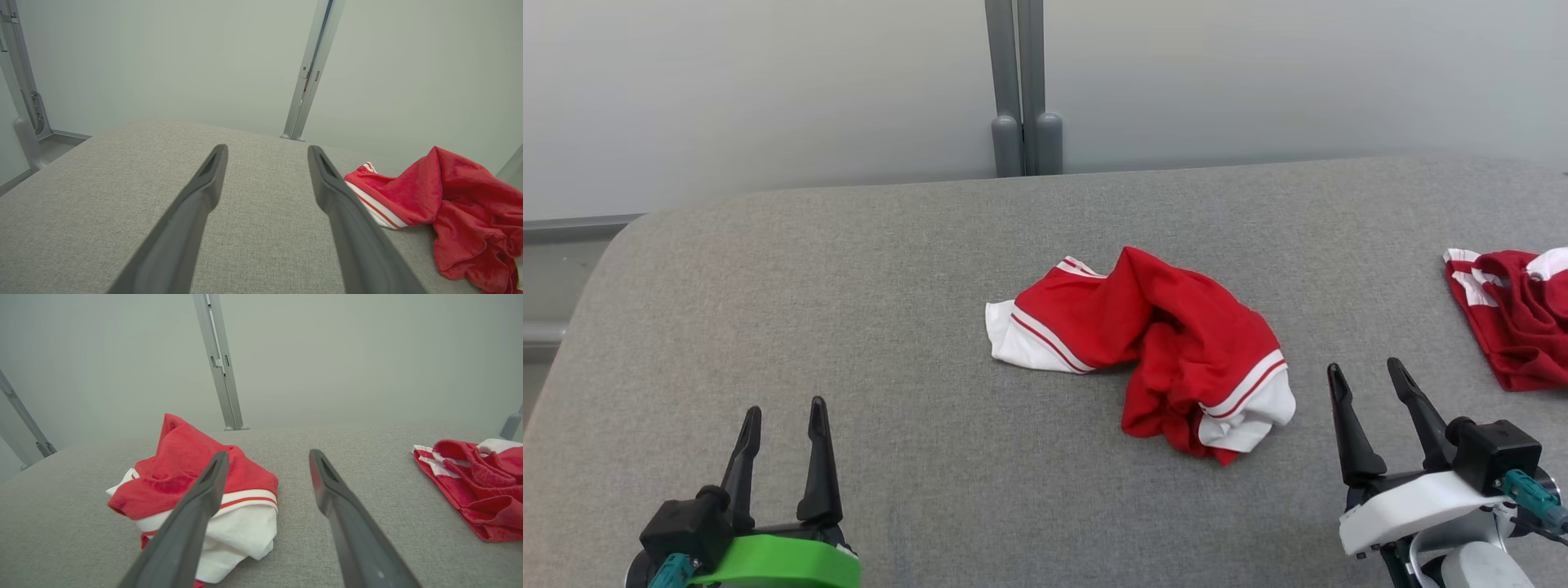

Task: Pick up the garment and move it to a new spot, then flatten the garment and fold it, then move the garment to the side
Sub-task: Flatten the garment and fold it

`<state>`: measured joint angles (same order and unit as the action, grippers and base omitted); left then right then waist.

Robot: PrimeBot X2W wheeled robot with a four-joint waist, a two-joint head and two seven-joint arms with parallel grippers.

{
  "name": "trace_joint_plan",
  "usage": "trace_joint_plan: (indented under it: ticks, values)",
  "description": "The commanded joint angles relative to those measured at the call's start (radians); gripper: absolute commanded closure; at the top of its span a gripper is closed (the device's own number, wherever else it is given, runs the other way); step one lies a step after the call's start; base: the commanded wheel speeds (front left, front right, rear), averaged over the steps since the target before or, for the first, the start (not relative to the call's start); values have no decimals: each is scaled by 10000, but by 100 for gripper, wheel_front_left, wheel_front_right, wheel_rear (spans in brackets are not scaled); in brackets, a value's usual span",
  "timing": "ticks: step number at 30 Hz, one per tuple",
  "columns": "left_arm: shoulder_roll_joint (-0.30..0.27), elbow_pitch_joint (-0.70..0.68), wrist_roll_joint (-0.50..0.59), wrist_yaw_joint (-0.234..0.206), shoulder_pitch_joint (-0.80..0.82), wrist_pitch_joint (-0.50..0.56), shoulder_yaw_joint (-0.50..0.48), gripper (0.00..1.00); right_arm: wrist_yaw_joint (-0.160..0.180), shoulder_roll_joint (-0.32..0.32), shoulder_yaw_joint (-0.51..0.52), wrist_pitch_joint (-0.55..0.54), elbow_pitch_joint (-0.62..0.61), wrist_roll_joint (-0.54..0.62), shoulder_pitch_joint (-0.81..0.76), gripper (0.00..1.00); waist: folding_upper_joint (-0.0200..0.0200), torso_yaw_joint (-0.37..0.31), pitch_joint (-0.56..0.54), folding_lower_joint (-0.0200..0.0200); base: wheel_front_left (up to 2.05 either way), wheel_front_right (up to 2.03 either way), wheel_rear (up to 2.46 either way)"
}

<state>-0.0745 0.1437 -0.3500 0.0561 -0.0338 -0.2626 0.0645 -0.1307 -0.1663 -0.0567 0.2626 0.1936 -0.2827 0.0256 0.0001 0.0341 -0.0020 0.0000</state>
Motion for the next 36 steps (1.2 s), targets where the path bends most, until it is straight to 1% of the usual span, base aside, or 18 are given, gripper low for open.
trace_joint_plan:
  ticks: [1,5,9,13,18,20,22,23,24,25,26,31,36]
  values:
    - [36,38,130,67,172,-28,-45,0,-1,-34,-30,28,100,-48,78,0,-1,16,14,0,0,0,0]
    - [74,66,186,104,197,-28,-91,0,-1,-247,-368,-163,810,-181,349,0,-1,19,105,0,0,0,0]
    - [101,85,209,153,341,-28,-63,0,-1,-368,-541,-902,1678,-687,1044,0,-1,53,326,0,0,0,0]
    - [112,123,232,220,497,-28,22,0,-1,-414,-567,-1953,2645,-1528,1850,0,-1,238,598,0,0,0,0]
    - [132,177,271,261,739,-28,93,0,-3,-239,-564,-3317,3741,-3144,2575,0,-1,671,956,0,0,0,0]
    - [142,198,292,281,804,-28,88,0,-3,-207,-610,-3754,4044,-3763,2711,0,-1,833,1046,0,0,0,0]
    - [147,225,304,296,860,-28,80,0,-3,-278,-667,-3959,4268,-4116,2818,0,-1,975,1096,0,0,0,0]
    - [149,233,308,304,874,-28,60,0,-3,-325,-692,-3884,4319,-4193,2866,6,-1,1026,1104,0,0,0,0]
    - [152,250,322,300,884,-28,44,0,-3,-341,-656,-3735,4371,-4284,2907,54,-1,1085,1103,0,0,0,0]
    - [155,256,329,309,884,-28,24,0,-3,-349,-664,-3607,4396,-4336,2919,91,-1,1117,1095,0,0,0,0]
    - [157,275,340,324,879,-28,17,0,-3,-382,-681,-3439,4405,-4369,2930,100,-1,1147,1073,0,0,0,0]
    - [170,367,356,328,743,-29,-23,0,-3,-698,-696,-2640,4211,-4384,3128,100,-1,1117,864,0,0,0,0]
    - [188,389,308,345,615,-29,-8,0,-1,-1158,-447,-2259,3759,-4421,3301,100,-1,841,692,0,0,0,0]
